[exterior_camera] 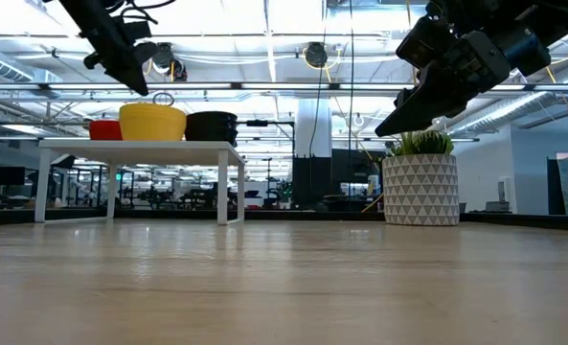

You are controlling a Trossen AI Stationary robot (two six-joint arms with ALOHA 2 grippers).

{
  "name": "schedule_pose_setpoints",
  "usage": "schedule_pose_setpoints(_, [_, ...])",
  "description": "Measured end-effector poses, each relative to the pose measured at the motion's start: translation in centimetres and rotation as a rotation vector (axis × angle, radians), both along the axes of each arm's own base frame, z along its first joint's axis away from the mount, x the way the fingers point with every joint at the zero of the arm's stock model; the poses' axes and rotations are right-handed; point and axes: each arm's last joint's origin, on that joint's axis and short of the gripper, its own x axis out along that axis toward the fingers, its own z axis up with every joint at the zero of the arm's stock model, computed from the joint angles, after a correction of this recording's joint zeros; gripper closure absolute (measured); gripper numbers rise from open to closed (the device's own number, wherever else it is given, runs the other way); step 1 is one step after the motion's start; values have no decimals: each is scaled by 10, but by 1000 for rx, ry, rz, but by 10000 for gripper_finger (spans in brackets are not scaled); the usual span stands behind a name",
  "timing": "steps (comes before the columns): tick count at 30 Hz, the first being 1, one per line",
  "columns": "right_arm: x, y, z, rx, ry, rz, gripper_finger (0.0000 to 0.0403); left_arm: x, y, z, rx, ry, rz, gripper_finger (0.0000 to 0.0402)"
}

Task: Pick & Place Mini bowls
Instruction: Return to Home Position

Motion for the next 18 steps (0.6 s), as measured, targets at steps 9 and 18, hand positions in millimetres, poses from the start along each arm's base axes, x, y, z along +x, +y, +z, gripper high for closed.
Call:
schedule_pose_setpoints(9, [-2,0,3,19,-15,-13,243,-7,-11,9,25,-64,-11,366])
schedule_pose_setpoints(18, [-19,0,29,-56,-136,5,243,-41,-51,33,127,-247,-34,366])
